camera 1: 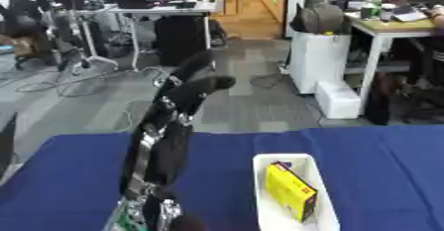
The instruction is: Pick up objects on the table and place them in the box.
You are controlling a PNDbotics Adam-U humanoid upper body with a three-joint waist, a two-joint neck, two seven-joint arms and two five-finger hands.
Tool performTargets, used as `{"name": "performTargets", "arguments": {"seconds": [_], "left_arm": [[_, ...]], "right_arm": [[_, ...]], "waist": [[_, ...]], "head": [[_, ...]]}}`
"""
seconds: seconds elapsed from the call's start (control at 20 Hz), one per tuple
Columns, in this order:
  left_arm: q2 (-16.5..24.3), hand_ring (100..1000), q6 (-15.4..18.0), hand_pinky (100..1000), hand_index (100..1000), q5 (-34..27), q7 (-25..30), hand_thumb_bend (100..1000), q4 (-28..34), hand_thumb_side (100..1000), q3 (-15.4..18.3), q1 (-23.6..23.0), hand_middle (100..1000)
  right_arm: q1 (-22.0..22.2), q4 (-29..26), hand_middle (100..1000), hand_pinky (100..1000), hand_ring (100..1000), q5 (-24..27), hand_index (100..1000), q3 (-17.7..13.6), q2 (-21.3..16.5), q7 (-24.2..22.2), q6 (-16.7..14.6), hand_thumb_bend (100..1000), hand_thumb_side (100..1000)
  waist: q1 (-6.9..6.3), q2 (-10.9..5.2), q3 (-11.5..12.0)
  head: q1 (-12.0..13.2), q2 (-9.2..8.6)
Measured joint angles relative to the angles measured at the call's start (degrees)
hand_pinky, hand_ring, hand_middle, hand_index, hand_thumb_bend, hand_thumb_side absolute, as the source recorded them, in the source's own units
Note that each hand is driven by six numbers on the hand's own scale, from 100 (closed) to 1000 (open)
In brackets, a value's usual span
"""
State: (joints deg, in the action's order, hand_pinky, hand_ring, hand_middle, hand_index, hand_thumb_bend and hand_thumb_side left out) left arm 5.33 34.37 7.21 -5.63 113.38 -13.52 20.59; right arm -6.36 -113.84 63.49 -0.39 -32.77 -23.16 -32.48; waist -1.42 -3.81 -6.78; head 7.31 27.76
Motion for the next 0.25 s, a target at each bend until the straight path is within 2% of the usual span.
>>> {"name": "performTargets", "arguments": {"seconds": [0.25], "left_arm": [[-0.81, 784, -0.66, 844, 861, -0.82, -0.73, 649, 0.21, 681, -0.5, 0.14, 905]], "right_arm": [[0.0, 0.0, 100, 100, 100, -0.1, 192, 0.02, 0.07, -0.23, -0.5, 100, 1000]], "waist": [[0.03, 0.38, 0.24]], "head": [[1.65, 6.7]]}}
